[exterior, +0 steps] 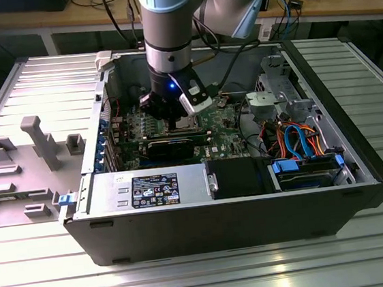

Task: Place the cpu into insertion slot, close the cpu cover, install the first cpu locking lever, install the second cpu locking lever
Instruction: 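Install the second cpu locking lever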

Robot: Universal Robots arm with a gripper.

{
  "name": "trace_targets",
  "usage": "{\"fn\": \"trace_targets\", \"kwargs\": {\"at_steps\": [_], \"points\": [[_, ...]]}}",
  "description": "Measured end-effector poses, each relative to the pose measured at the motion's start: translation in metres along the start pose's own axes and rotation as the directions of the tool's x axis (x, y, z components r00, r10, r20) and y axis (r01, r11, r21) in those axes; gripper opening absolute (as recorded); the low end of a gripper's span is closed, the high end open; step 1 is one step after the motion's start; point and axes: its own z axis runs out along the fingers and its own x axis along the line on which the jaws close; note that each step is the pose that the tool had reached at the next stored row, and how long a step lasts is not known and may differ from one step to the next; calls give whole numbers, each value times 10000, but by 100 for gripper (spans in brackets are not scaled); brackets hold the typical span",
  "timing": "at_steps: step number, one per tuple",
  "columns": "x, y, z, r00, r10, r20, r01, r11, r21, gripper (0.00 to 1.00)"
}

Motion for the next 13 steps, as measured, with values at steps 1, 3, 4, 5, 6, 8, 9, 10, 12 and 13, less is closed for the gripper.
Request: {"fn": "trace_targets", "kwargs": {"at_steps": [1,3,4,5,6,8,9,10,12,13], "points": [[4,-6,2,10000,-1,0,1,10000,-8,11],[13,-10,6,10000,-11,0,11,10000,-45,11],[19,-13,10,10000,-16,2,16,10000,-79,11],[26,-17,14,10000,-22,3,22,9999,-125,11],[34,-28,21,10000,-29,6,30,9997,-224,11],[39,-46,30,10000,-29,8,29,9994,-341,11],[46,-57,37,10000,-29,10,29,9991,-432,11],[58,-65,43,10000,-31,13,32,9986,-519,11],[81,-80,66,9999,-138,11,138,9975,-692,11],[88,-84,70,9998,-195,7,195,9972,-719,11]]}}
